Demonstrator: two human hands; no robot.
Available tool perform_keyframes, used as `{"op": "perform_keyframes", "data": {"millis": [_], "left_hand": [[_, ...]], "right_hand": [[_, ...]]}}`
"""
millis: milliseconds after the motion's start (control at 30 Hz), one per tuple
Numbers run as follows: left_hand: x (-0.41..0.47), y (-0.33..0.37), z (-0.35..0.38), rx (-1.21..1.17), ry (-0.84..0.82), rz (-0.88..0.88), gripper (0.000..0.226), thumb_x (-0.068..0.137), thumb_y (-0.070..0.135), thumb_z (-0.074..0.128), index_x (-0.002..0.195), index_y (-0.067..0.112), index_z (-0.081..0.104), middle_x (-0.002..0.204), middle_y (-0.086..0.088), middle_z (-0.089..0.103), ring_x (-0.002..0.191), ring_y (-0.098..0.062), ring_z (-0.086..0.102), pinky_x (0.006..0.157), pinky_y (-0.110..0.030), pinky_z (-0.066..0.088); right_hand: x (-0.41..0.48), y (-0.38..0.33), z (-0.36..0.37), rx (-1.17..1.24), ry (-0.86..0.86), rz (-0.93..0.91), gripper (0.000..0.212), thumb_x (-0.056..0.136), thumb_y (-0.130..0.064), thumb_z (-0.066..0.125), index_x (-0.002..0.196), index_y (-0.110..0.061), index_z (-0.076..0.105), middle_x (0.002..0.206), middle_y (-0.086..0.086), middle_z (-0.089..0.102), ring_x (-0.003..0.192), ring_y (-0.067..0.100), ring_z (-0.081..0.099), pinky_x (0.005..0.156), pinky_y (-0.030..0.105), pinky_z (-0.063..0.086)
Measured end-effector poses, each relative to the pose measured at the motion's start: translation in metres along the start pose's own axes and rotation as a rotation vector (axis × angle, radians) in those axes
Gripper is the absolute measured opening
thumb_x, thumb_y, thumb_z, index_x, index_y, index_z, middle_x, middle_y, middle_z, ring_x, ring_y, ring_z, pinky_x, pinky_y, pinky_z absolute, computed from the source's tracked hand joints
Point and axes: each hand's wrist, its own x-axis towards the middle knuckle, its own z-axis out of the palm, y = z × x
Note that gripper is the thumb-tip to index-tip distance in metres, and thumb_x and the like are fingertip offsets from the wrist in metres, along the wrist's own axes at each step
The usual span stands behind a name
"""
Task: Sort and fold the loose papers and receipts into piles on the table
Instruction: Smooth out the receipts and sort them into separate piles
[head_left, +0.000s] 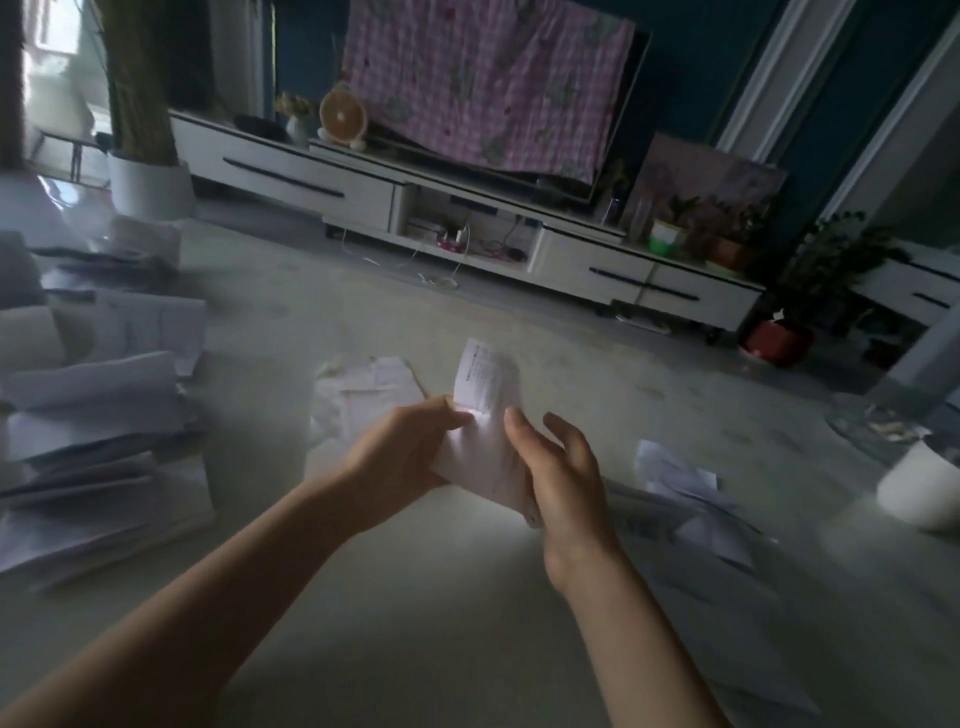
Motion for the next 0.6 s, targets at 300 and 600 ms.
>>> {"op": "perform_keyframes", "data": {"millis": [300, 600], "left_hand": [[-0.011, -0.011, 0.019, -0.037, -0.043, 0.113, 0.024, 0.080, 0.015, 0.057, 0.102, 0.006, 0.053, 0.102, -0.012, 0.059, 0.090, -0.022, 0.056, 0.082, -0.034, 0.045], [-0.014, -0.015, 0.020, 0.260, 0.214, 0.134, 0.043, 0.063, 0.037, 0.070, 0.103, 0.024, 0.060, 0.110, -0.001, 0.065, 0.103, -0.014, 0.061, 0.098, -0.036, 0.043]], "right_hand": [[-0.008, -0.016, -0.018, 0.124, -0.170, 0.087, 0.071, 0.056, -0.065, 0.067, 0.105, -0.014, 0.069, 0.101, 0.007, 0.072, 0.096, 0.026, 0.067, 0.089, 0.044, 0.052], [-0.012, -0.023, -0.044, 0.302, -0.069, -0.041, 0.028, 0.084, 0.003, 0.058, 0.111, -0.002, 0.063, 0.099, 0.011, 0.070, 0.083, 0.019, 0.066, 0.070, 0.025, 0.054]]}}
